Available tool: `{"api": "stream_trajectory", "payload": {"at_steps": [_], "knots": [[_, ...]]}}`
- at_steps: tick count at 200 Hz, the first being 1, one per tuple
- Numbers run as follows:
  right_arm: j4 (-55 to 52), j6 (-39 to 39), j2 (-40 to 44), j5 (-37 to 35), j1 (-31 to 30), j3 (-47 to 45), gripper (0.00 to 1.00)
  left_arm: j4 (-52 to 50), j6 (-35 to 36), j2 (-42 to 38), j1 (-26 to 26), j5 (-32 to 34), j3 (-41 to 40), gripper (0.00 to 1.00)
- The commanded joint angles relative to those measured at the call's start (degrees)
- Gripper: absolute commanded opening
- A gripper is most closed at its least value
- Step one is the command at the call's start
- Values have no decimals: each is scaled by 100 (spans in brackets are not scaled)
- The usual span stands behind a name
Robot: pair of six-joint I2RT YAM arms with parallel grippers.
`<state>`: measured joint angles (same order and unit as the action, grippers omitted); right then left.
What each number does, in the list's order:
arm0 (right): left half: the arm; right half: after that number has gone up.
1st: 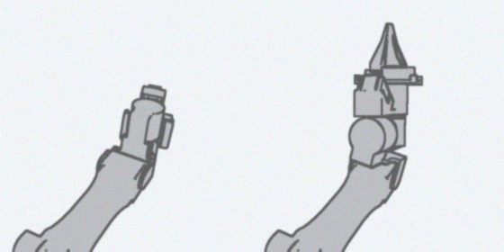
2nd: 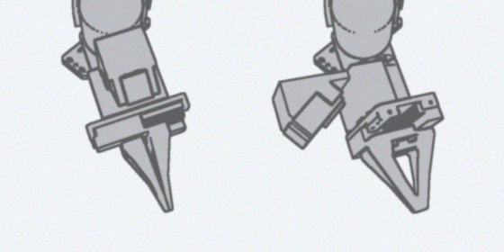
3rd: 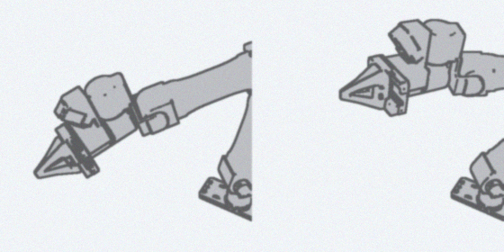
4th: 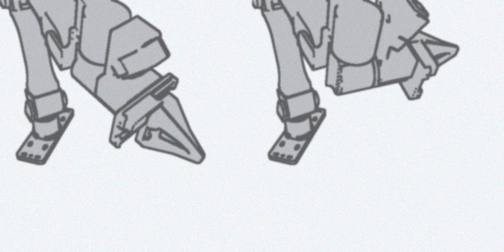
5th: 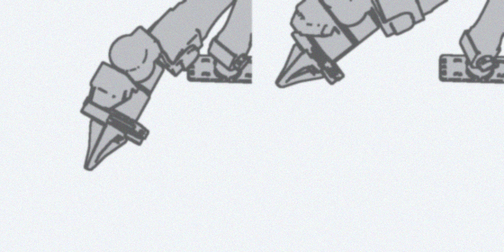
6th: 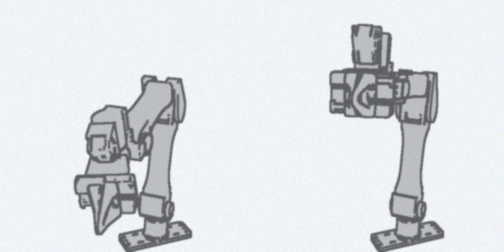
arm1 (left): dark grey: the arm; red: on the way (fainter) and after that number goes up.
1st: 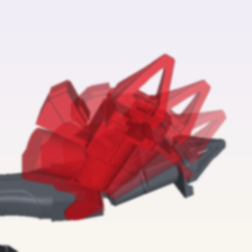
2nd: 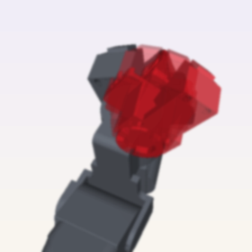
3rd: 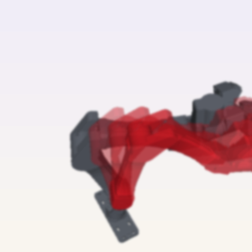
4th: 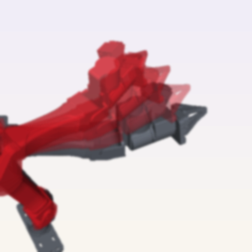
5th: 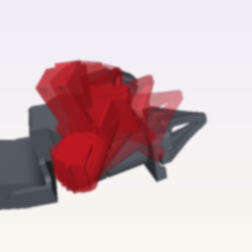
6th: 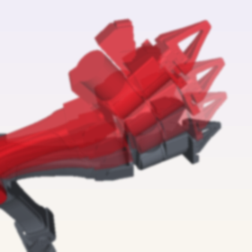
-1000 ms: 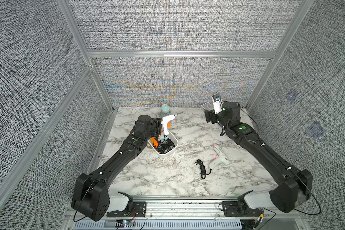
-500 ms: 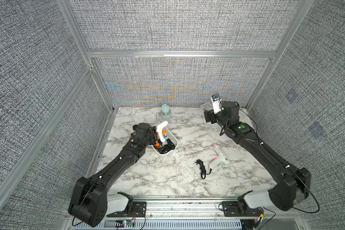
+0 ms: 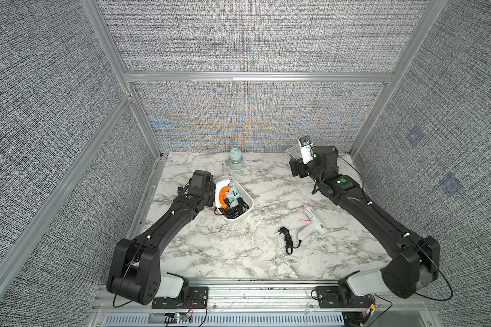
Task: Put the hot melt glue gun into the storage box
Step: Place the hot melt adhesive gun in the storage box.
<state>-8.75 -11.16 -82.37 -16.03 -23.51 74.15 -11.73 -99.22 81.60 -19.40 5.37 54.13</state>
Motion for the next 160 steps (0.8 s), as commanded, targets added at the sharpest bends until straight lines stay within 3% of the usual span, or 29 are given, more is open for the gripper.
{"api": "stream_trajectory", "payload": {"at_steps": [1, 77, 160], "knots": [[5, -39, 7, -36, 2, -34, 97, 346, 0, 269, 5, -318, 44, 0], [-32, -26, -86, 4, -1, 64, 97, 1009, -582, 917, -34, -425, 365, 0], [-87, -21, -216, 39, 3, 178, 97, 1472, -1027, 920, -120, -504, 671, 0]]}}
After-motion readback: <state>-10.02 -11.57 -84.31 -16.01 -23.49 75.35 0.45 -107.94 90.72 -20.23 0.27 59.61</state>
